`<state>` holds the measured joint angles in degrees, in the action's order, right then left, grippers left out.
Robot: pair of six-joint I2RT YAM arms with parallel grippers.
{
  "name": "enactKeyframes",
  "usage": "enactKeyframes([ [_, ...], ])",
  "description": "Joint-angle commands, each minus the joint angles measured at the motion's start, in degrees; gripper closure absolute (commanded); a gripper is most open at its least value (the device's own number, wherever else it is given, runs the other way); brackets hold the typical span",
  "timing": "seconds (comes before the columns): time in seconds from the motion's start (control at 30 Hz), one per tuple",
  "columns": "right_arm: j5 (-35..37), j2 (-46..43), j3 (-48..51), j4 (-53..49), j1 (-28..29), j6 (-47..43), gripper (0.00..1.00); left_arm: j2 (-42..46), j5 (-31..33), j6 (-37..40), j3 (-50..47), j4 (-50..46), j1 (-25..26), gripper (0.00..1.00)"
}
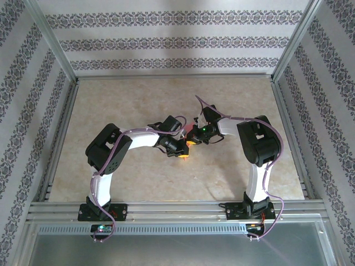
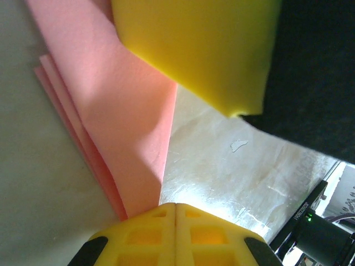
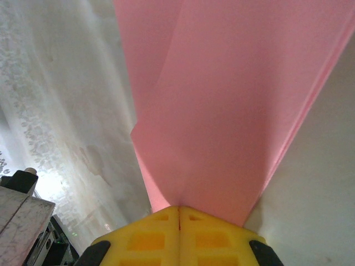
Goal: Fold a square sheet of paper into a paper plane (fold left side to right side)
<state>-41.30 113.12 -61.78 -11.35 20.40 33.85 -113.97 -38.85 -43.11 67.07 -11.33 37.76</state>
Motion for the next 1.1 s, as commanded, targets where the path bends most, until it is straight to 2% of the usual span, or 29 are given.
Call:
enactKeyframes([
  [0.0, 6.6, 4.1, 1.1, -4.5, 0.4, -1.6, 1.00, -1.2, -0.3, -0.1, -1.1, 0.3, -0.4, 0.94],
  [0.63, 7.2, 4.1, 1.2, -5.0, 0.4, -1.7, 1.00, -0.6, -0.1, 0.1, -3.8, 1.0, -0.4, 0.93],
  [1.07, 7.6, 4.3, 1.2, -5.6, 0.5, -1.7, 1.00, 1.6, -0.9, 4.0, -6.7, -1.0, -0.2, 0.94],
])
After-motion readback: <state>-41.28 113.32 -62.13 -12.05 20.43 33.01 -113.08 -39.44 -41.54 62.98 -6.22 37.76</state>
